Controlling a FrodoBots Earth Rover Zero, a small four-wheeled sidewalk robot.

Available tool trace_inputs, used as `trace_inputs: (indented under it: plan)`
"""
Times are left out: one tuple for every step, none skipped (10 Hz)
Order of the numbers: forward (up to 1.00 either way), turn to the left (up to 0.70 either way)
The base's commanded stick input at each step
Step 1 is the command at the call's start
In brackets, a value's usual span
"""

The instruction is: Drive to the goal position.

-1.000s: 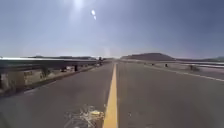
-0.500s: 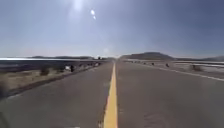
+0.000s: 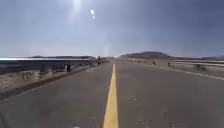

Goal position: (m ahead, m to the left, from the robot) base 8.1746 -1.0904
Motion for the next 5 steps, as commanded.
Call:
trace_inputs:
  plan:
    - [0.85,0.00]
    - [0.85,0.00]
    - [0.85,0.00]
    - [0.85,0.00]
    - [0.85,0.00]
